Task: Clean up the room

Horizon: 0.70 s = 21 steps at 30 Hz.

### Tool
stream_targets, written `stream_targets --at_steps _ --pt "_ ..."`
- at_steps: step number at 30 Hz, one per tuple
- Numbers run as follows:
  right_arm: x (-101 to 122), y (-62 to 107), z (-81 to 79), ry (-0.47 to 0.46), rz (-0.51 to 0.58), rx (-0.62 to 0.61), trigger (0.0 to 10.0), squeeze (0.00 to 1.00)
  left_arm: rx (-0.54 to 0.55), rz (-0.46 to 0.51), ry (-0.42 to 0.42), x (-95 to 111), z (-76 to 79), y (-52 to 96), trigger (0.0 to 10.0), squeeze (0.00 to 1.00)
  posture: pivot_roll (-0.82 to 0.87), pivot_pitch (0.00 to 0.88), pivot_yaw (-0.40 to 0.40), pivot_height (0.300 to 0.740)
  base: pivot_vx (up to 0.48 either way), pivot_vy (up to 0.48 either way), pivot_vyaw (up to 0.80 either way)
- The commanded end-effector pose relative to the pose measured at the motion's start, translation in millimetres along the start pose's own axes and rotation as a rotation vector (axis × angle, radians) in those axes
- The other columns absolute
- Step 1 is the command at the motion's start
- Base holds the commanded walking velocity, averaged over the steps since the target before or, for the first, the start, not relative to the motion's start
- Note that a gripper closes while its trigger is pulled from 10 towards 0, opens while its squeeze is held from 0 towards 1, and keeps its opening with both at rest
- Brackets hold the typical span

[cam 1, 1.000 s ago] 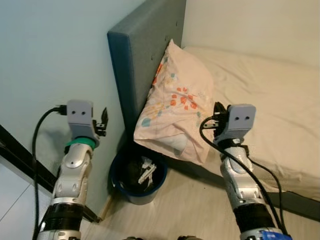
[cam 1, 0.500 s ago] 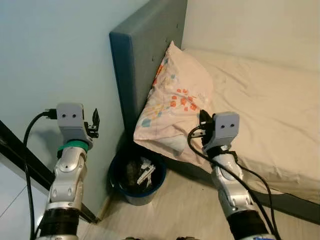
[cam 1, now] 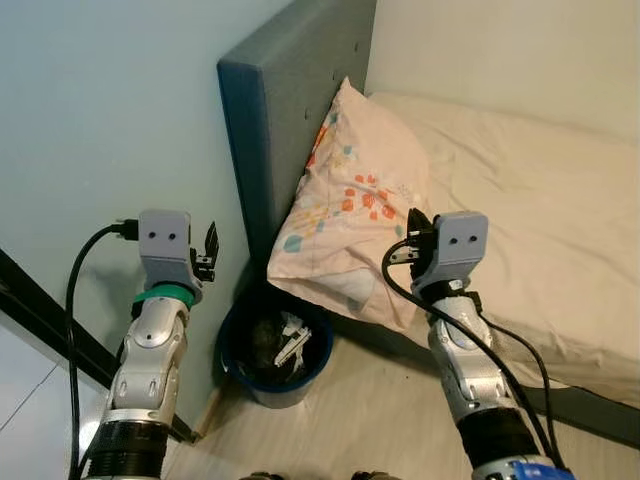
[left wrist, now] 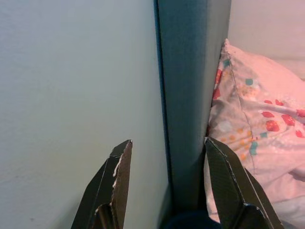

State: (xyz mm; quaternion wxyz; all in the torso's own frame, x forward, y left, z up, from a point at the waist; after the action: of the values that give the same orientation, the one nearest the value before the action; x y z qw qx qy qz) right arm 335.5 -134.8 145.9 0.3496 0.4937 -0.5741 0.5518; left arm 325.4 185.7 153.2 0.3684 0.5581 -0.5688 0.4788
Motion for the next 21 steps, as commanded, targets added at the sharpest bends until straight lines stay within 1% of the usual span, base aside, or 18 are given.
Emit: stream_targets --at_steps 1,3,5,6,7,9,11,12,13,16,18,19,21 --pt "0 1.8 -4.3 0.007 0.009 0.015 10.0 0.00 -0.021 -0.008 0.001 -1 2.5 1.4 10.0 0.00 -0.01 0.057 0.057 0.740 0.000 0.000 0.00" --pt "-8 4.5 -14.2 -0.033 -0.020 0.006 10.0 0.00 0.017 -0.019 0.003 -2 -5.7 -0.6 10.0 0.00 0.01 0.055 0.043 0.740 0.000 0.000 0.00" --pt "-9 4.8 -15.2 -0.036 -0.023 0.005 10.0 0.00 0.022 -0.021 0.003 -2 -6.6 -0.8 10.0 0.00 0.01 0.055 0.043 0.740 0.000 0.000 0.00" --pt "-13 9.1 -20.4 -0.020 -0.035 0.051 10.0 0.00 0.029 -0.029 0.007 -6 -3.8 1.6 10.0 0.00 0.00 0.020 0.042 0.740 0.000 0.000 0.00" --pt "-20 17.3 -26.2 -0.010 -0.055 0.097 10.0 0.00 0.022 -0.043 0.013 -12 1.6 8.6 10.0 0.00 0.00 0.011 0.036 0.740 0.000 0.000 0.00" --pt "-21 19.3 -26.5 -0.008 -0.060 0.103 10.0 0.00 0.015 -0.047 0.015 -14 3.9 11.0 10.0 0.00 0.00 0.011 0.036 0.740 0.000 0.000 0.00" --pt "-20 20.0 -18.8 -0.004 -0.059 0.075 10.0 0.00 -0.023 -0.069 0.006 -22 13.9 20.1 10.0 0.00 -0.01 0.011 0.036 0.740 0.000 0.000 0.00" --pt "-20 20.0 -18.8 -0.004 -0.059 0.075 10.0 0.00 -0.023 -0.069 0.006 -22 13.9 20.1 10.0 0.00 -0.01 0.011 0.036 0.740 0.000 0.000 0.00" --pt "-20 20.9 -15.1 0.001 -0.058 0.059 10.0 0.00 -0.045 -0.087 0.002 -27 18.9 27.5 10.0 0.00 -0.01 0.013 0.041 0.740 0.000 0.000 0.00" --pt "-21 21.6 -15.1 0.003 -0.058 0.053 10.0 0.00 -0.049 -0.092 0.006 -28 19.1 30.0 10.0 0.00 -0.01 0.013 0.041 0.740 0.000 0.000 0.00" --pt "-17 18.7 -15.1 -0.001 -0.047 0.047 10.0 0.00 -0.065 -0.095 0.012 -27 22.3 32.7 10.0 0.00 -0.02 0.012 0.051 0.740 0.000 0.000 0.00" --pt "-18 17.7 -15.1 -0.003 -0.045 0.044 10.0 0.00 -0.073 -0.095 0.008 -28 23.9 32.7 10.0 0.00 -0.01 0.017 0.047 0.740 0.000 0.000 0.00" --pt "-18 16.7 -15.2 -0.006 -0.047 0.040 10.0 0.00 -0.065 -0.093 0.010 -26 22.5 30.4 10.0 0.00 0.00 0.018 0.046 0.740 0.000 0.000 0.00"
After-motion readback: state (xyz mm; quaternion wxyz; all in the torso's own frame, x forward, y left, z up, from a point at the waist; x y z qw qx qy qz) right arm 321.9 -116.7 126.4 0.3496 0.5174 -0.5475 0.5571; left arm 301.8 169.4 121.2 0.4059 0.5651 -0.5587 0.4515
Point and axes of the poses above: a point about 5 cm out from each wrist's last joint towards the gripper, its own y axis pointing back from the gripper into the wrist, its own x axis along the axis of the wrist's last joint, z = x × y, the point moved 1 cm from there along -y, pointing out of the wrist towards the gripper, and after that the axes turned 12 degrees about -y, right-handed, at the moved point
